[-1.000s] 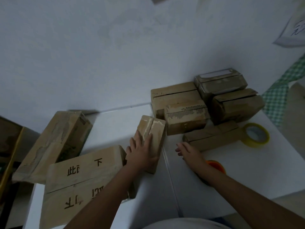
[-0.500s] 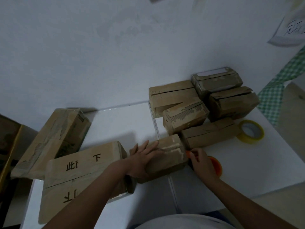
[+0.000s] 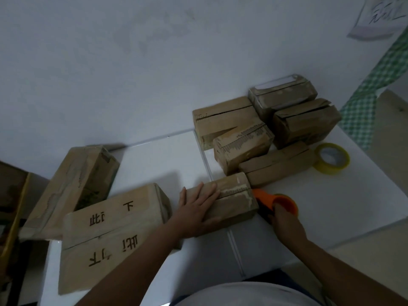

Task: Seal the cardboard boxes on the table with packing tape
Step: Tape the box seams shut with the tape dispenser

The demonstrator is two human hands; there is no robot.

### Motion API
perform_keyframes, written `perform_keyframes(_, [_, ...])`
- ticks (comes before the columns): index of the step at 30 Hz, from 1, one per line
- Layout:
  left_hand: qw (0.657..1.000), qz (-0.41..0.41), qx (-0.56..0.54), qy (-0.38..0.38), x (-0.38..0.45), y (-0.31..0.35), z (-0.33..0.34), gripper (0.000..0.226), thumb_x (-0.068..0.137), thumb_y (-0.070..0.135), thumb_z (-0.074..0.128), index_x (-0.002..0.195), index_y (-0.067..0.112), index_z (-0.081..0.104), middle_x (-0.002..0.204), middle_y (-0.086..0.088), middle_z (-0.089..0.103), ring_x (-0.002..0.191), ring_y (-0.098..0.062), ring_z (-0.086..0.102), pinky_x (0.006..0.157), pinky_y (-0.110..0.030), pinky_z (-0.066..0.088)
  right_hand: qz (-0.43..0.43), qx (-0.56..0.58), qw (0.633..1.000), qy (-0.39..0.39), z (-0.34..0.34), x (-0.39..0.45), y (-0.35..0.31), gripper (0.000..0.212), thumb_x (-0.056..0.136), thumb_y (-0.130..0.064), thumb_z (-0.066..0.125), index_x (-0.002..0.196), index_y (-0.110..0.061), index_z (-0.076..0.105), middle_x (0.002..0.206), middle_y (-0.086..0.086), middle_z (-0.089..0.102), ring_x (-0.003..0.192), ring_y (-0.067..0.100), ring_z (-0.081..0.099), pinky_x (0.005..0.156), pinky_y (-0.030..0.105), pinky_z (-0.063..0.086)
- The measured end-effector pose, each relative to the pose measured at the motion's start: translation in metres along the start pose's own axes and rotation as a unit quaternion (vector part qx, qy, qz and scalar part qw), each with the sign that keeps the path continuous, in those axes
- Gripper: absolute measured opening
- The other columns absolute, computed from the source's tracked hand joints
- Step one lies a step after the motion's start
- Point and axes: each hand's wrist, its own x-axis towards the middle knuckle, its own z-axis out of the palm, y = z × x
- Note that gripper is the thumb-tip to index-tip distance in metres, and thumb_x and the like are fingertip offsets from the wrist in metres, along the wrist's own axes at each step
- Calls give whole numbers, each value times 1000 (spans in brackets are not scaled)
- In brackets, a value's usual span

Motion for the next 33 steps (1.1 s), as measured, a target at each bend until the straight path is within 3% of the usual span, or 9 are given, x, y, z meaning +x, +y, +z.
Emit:
perform_keyframes(3, [999,-1,-3,34,0,0,8,73,90,78,16,149,50,-18,157,26,-25,145,-11,-32,110,-51,-27,-45,32,995,82,-18,-9,4,21,102,-15,42,114,-2,51,101,15,62,78,23,53,66,34,39])
perform_keyframes(8, [997,10,23,71,3,-2,19,71,96,73,21,154,45,-9,161,24,-15,150,-15,-19,113,-59,-15,-27,206,970,129,-62,-11,3,21,103,-14,41,112,-1,55,96,17,62,85,33,59,66,36,41])
perform_keyframes(15, [994,72,41,67,15,-1,18,72,96,72,25,156,41,-1,163,21,-5,152,-18,-9,116,-63,-2,-117,283,947,97,-136,-3,-49,47,84,-60,56,81,-12,59,69,3,62,58,12,58,49,21,41])
perform_keyframes(19, [993,91,26,66,22,0,7,69,96,72,24,154,47,-2,163,21,-3,152,-17,-10,116,-60,-10,-173,219,960,18,-141,-5,-78,49,78,-66,56,82,-17,64,71,0,67,64,12,64,56,29,49])
perform_keyframes(24, [995,85,39,39,20,1,0,68,96,70,24,155,37,19,160,12,25,151,-18,13,117,-54,-19,-224,166,960,-37,-116,-9,-99,50,77,-68,56,81,-18,62,73,-2,67,67,7,63,62,31,51])
perform_keyframes(27, [991,97,-10,92,14,10,-8,59,98,59,37,148,30,41,154,6,40,148,-19,24,121,-54,-3,-236,130,963,-22,-108,-6,-102,43,82,-63,57,81,-21,61,72,-5,65,66,2,61,57,20,45])
perform_keyframes(29, [973,93,-97,188,10,20,-13,36,100,36,54,132,21,60,143,-1,54,136,-22,44,115,-51,31,-241,124,963,-19,-108,-5,-102,48,79,-69,52,81,-22,59,71,-6,64,65,1,60,54,16,42])
perform_keyframes(31, [930,-27,-270,247,7,32,-18,24,99,18,57,120,17,69,126,-1,65,117,-16,58,99,-45,47,-249,128,960,-20,-107,-5,-100,53,74,-74,48,80,-23,59,71,-6,64,66,-1,60,53,13,42])
perform_keyframes(33, [817,-199,-505,192,3,49,-31,23,102,25,52,111,20,72,109,-2,72,106,-18,64,97,-46,49,-255,129,958,-20,-106,-5,-99,55,72,-76,46,81,-23,59,71,-6,64,66,-1,61,54,15,44])
